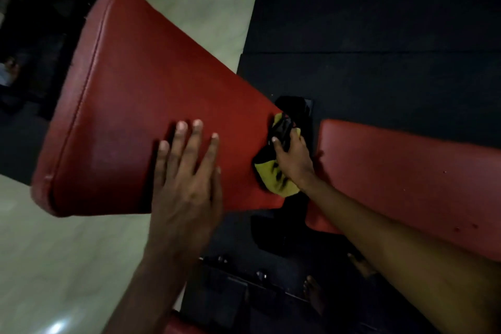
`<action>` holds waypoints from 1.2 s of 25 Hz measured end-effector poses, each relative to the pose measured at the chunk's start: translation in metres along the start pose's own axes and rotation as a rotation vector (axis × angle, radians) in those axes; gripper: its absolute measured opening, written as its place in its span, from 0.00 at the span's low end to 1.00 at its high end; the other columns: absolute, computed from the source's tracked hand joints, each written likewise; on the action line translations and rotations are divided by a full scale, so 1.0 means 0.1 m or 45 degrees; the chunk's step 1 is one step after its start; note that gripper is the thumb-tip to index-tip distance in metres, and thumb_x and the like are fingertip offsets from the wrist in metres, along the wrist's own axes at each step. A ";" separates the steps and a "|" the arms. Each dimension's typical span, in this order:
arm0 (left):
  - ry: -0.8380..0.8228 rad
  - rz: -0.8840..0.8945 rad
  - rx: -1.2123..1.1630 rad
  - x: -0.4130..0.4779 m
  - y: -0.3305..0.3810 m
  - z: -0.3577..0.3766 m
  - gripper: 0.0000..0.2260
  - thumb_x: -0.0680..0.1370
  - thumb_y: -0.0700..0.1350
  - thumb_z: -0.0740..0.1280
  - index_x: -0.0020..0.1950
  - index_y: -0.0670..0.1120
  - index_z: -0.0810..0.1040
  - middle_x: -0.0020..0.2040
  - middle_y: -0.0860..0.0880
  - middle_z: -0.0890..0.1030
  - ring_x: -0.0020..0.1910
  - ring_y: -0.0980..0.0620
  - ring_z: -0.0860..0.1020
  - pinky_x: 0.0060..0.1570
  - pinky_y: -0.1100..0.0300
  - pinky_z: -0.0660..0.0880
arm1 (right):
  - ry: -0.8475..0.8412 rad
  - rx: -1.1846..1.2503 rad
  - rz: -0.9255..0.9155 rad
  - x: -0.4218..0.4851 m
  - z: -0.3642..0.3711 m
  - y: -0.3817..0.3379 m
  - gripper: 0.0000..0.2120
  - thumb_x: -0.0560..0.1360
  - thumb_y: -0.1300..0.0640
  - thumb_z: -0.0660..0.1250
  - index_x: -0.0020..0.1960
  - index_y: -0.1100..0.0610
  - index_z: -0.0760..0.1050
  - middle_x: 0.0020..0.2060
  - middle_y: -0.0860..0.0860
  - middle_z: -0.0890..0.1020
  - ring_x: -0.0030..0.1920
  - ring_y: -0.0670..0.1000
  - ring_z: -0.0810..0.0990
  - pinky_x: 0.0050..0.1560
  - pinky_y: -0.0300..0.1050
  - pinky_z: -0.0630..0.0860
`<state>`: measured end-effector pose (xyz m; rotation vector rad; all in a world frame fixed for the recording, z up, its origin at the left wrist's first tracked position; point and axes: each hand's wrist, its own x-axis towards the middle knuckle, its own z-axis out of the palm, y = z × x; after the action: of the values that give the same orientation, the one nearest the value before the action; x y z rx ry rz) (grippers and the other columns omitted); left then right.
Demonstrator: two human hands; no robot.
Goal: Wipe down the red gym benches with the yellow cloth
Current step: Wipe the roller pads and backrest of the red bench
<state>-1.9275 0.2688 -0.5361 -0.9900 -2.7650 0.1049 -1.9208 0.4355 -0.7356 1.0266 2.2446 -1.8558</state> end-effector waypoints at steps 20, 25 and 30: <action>-0.021 0.126 0.529 0.39 -0.27 -0.27 0.23 0.81 0.47 0.60 0.75 0.43 0.71 0.78 0.39 0.66 0.79 0.39 0.59 0.77 0.42 0.52 | -0.110 0.115 -0.784 0.32 -0.36 -1.94 0.19 0.76 0.50 0.65 0.65 0.51 0.77 0.57 0.48 0.78 0.56 0.46 0.77 0.50 0.43 0.71; -0.055 0.136 0.518 0.39 -0.28 -0.27 0.23 0.81 0.48 0.60 0.75 0.44 0.71 0.79 0.40 0.64 0.80 0.39 0.58 0.78 0.42 0.51 | -0.215 0.062 -0.602 0.49 -0.44 -1.96 0.07 0.75 0.45 0.60 0.43 0.43 0.77 0.38 0.39 0.80 0.41 0.41 0.79 0.43 0.45 0.71; -0.050 0.146 0.542 0.37 -0.26 -0.22 0.23 0.82 0.50 0.59 0.76 0.45 0.70 0.79 0.40 0.63 0.80 0.38 0.57 0.77 0.42 0.50 | -0.221 0.146 -0.632 0.48 -0.42 -2.04 0.10 0.77 0.49 0.61 0.53 0.44 0.81 0.42 0.42 0.84 0.43 0.43 0.82 0.45 0.45 0.75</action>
<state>-1.9672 0.2719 -0.5044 -1.0291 -2.5539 0.7033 -2.0478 0.4831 -0.5699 0.3049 2.4662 -2.1676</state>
